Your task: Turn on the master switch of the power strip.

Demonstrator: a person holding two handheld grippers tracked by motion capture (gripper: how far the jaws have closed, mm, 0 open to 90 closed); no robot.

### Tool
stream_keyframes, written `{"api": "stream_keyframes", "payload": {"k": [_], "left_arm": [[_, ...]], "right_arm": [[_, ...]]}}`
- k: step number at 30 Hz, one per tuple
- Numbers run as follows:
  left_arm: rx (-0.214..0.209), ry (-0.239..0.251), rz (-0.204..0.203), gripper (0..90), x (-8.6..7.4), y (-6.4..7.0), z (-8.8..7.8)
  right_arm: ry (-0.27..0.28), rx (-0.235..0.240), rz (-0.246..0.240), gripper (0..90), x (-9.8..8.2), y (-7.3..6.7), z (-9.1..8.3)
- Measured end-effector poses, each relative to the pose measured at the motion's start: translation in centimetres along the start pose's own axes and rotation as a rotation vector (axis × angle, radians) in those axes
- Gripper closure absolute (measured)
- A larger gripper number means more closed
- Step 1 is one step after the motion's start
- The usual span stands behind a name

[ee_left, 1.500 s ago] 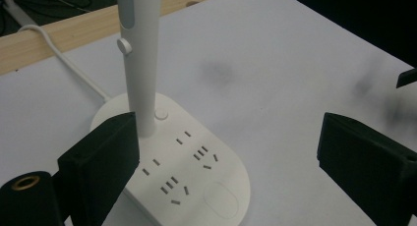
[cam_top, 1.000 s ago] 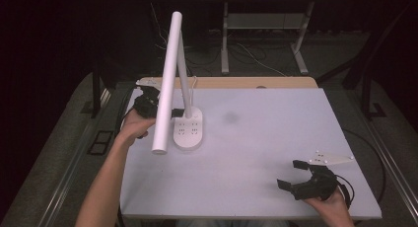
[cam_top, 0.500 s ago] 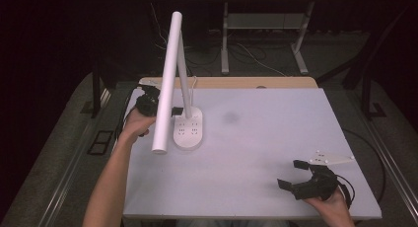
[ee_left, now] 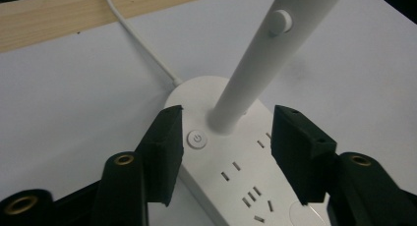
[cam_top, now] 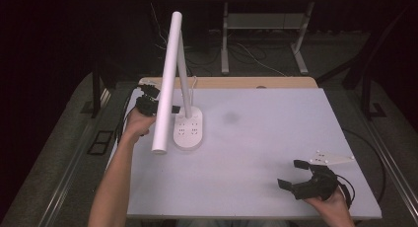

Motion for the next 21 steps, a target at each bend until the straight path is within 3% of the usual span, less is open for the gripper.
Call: {"api": "stream_keyframes", "payload": {"k": [3,12,17,21], "left_arm": [[-0.001,0.007,-0.002,57.2,0.0,-0.2,0.1],[-0.008,0.037,-0.072,81.0,0.0,-1.1,0.4],[0.004,0.055,-0.104,89.2,-0.1,-1.5,0.7],[0.020,0.050,-0.123,89.7,-0.3,-1.8,1.1]], "right_arm": [[0.002,-0.001,-0.001,0.2,0.0,0.0,-0.1],[0.011,-0.004,-0.006,0.2,0.1,0.0,-0.1],[0.010,-0.003,-0.006,0.2,0.1,0.0,-0.1],[0.008,-0.003,-0.006,0.3,0.1,0.0,-0.1]]}}
Point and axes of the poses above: each handheld gripper's, and its own axes: z roughly forward along the jaws, x roughly out of its top, y roughly to its right, the point moved 4 cm from there along z, roughly forward along the jaws, and after that the axes turned 3 degrees about x, right-handed, at the moved point
